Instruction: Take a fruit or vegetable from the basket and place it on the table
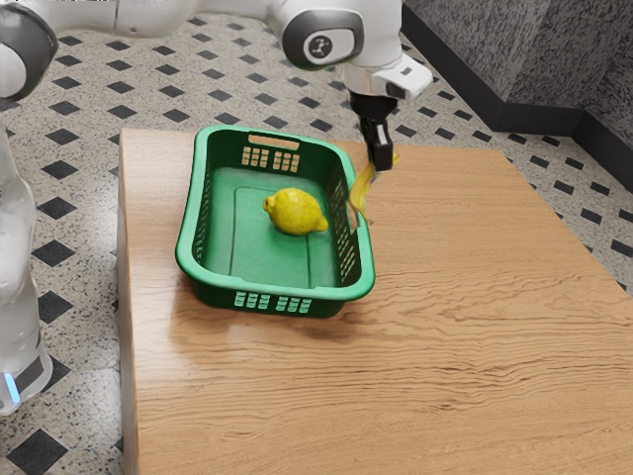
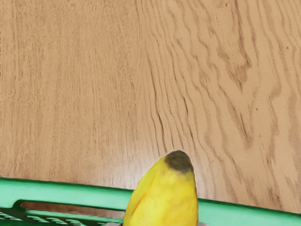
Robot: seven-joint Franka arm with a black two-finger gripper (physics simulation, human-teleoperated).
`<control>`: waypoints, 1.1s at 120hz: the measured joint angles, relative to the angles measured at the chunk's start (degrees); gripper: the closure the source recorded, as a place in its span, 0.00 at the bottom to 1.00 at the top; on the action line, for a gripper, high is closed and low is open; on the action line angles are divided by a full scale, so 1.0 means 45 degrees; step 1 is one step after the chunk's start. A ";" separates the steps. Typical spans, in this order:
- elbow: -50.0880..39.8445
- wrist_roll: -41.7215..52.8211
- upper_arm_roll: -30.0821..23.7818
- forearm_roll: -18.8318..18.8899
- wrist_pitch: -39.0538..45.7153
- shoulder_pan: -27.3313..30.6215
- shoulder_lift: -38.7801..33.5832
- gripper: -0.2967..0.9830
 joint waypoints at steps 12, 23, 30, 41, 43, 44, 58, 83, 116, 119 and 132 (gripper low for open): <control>0.1884 -0.0172 -0.0150 0.0019 0.0001 -0.0026 0.1413 0.69; 0.3607 -0.0319 -0.0276 0.0037 0.0016 -0.0105 0.2844 0.68; 0.4687 -0.0416 -0.0282 0.0038 0.0036 -0.0410 0.3769 0.68; 0.5502 -0.0556 -0.0282 0.0029 0.0331 -0.0683 0.4790 0.69; 0.5628 -0.0580 -0.0281 0.0028 0.0398 -0.0693 0.4954 0.69; 0.5693 -0.0592 -0.0281 0.0026 0.0430 -0.0697 0.5037 0.69; 0.6169 -0.0741 -0.0270 -0.0069 0.0891 -0.0700 0.5899 0.69; 0.6242 -0.0947 -0.0242 -0.0421 0.1705 -0.0700 0.6550 0.65; 0.6248 -0.1000 -0.0186 -0.0955 0.2752 -0.0685 0.6730 0.31; 0.6243 -0.0993 -0.0176 -0.0964 0.2796 -0.0681 0.6732 0.30; 0.6212 -0.0966 -0.0159 -0.1201 0.2785 -0.0672 0.6672 0.27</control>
